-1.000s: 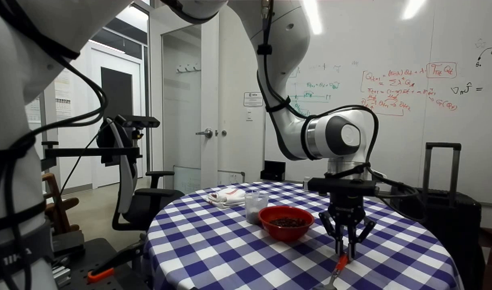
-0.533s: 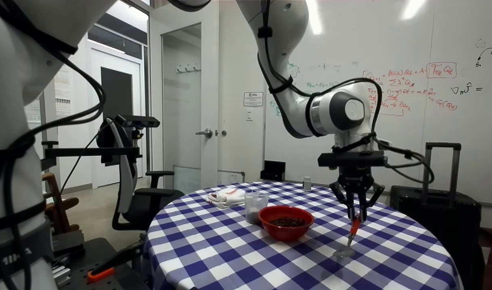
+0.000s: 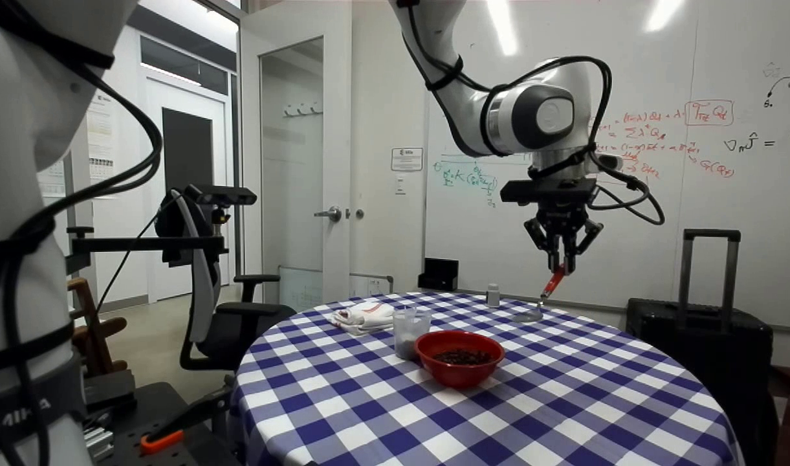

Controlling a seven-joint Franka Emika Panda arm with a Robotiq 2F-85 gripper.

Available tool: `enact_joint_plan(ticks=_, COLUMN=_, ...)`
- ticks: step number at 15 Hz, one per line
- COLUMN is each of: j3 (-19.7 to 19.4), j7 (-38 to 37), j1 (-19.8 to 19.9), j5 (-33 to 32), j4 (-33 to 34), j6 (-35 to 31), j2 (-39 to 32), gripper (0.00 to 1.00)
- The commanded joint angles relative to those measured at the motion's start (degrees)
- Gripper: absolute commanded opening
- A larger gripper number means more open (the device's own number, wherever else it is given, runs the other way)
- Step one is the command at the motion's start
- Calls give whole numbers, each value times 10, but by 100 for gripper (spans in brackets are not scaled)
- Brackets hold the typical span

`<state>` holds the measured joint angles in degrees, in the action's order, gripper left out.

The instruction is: Put a spoonful of the things in the red bowl into the jug

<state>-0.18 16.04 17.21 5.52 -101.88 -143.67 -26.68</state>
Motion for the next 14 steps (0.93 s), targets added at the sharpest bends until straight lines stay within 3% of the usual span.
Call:
enact_joint_plan(ticks=1, j3=18, j7=0, j1=1, j5=72, j4=-17, j6=-37, j2=35, gripper=5)
enact_joint_plan(ticks=7, j3=-40, j7=-76, j1=-72, j5=-21, j4=-72, j6=-237, j2=29, gripper=5)
enact_joint_plan(ticks=14, j3=-109, j7=-165, j1=-158, j5=-105, j4=-126, j6=-277, j2=16, gripper=5)
